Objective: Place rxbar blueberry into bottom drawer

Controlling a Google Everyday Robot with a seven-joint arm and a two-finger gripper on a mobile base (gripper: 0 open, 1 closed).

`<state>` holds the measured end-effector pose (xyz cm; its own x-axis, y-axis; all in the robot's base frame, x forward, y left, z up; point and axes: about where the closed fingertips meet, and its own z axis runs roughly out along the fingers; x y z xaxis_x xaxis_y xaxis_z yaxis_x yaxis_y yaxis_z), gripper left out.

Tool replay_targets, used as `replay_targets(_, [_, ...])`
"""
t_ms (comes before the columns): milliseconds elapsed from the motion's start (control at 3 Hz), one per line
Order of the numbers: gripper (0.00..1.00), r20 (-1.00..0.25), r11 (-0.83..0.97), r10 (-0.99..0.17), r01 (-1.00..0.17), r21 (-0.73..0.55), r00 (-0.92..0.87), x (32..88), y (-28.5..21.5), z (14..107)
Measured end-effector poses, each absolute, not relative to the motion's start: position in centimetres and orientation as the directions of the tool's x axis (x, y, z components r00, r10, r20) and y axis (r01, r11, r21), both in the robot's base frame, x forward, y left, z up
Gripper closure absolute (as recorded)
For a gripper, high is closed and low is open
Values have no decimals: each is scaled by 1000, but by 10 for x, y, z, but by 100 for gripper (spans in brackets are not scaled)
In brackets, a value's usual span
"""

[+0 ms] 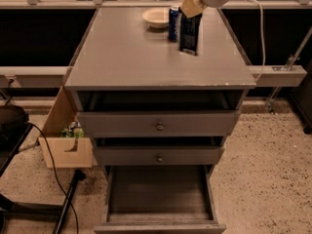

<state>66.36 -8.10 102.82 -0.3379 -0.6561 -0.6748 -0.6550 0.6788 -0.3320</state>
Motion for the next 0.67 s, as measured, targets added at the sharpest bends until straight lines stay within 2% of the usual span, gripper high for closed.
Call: replay_targets(667, [100,-693,691,-618,-677,-254,-371,611,-99,1016])
